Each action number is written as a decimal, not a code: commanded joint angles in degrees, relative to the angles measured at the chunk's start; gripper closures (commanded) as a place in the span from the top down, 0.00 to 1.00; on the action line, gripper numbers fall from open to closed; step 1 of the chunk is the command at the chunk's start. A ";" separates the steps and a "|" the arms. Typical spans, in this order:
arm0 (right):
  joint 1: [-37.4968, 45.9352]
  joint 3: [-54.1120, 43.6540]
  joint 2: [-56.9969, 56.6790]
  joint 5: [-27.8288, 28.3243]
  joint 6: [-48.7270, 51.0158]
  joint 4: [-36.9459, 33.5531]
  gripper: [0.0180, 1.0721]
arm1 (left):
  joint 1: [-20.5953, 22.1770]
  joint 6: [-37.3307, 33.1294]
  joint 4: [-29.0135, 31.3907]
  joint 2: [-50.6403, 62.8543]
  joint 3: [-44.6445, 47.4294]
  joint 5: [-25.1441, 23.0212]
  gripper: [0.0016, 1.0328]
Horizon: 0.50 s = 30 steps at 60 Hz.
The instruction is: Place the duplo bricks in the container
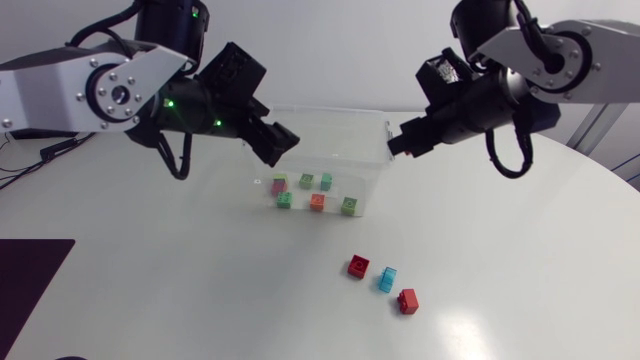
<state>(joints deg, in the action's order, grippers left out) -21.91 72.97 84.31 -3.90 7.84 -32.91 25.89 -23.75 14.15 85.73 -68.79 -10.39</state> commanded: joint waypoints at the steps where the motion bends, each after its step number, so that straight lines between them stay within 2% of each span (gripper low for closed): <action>1: -1.82 3.50 3.75 -1.02 -1.60 -1.11 0.36 | 0.48 -2.62 1.67 -2.68 4.11 -1.30 0.96; 16: -3.93 11.58 11.75 -1.64 -1.68 -0.58 0.36 | 3.82 -8.07 5.01 -6.28 10.96 -4.28 0.96; 30: -4.63 16.68 18.78 -1.72 -1.07 -0.32 0.37 | 8.12 -10.35 4.48 -4.96 14.83 -4.28 0.96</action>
<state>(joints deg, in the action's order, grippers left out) -26.15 87.37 99.96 -5.02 7.46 -32.99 32.53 -32.08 18.55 80.29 -56.47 -14.33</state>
